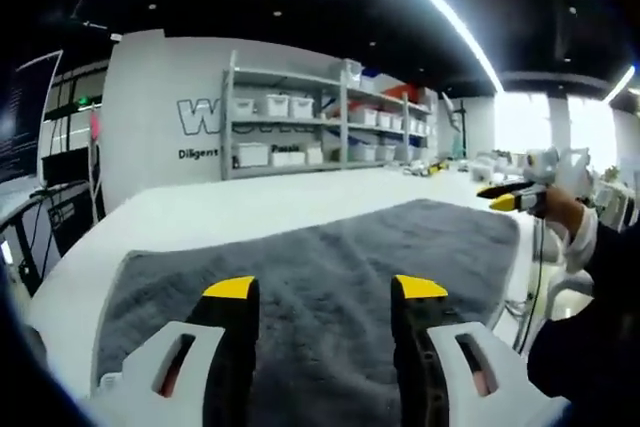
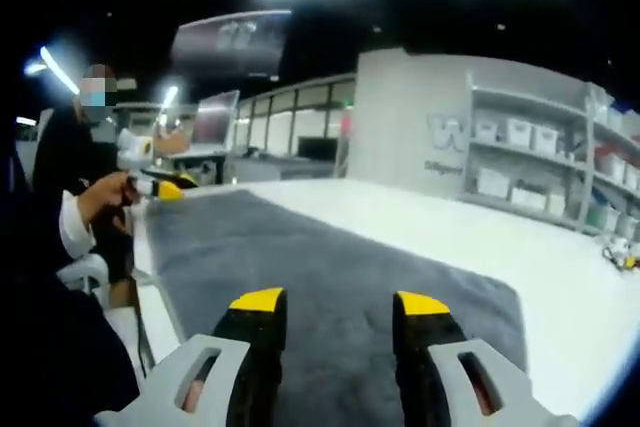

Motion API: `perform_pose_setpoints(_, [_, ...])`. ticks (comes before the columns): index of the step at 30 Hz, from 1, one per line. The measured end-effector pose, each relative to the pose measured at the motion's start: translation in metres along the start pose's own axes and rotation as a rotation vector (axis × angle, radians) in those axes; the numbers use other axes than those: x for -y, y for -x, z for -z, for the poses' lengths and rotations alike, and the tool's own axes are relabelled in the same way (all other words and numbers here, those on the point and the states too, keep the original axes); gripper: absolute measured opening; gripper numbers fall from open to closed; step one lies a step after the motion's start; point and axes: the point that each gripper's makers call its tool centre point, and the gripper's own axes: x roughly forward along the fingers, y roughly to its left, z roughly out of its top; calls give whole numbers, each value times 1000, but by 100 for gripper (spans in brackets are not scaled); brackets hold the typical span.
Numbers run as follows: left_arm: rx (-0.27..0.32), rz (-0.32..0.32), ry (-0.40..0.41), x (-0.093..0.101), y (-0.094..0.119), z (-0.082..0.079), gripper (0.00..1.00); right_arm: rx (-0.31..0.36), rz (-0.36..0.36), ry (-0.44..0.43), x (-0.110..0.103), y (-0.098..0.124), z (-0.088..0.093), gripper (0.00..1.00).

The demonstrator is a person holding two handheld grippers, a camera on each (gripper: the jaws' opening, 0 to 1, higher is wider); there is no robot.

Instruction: Open the folded towel by lifting each exposed corner and separating the folded layers until the towel lies flat within the target outline without major curled edges

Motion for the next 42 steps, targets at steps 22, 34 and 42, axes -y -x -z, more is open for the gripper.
perform_pose_setpoints(22, [40,-5,-15,15,34,-13,83,74,5,31,-7,33,-25,82])
perform_pose_setpoints(34, [76,-11,-17,24,49,-26,99,76,19,26,-11,39,-28,99])
perform_pose_setpoints(42, [68,-18,-33,28,54,-27,100,55,24,17,-7,41,-23,99])
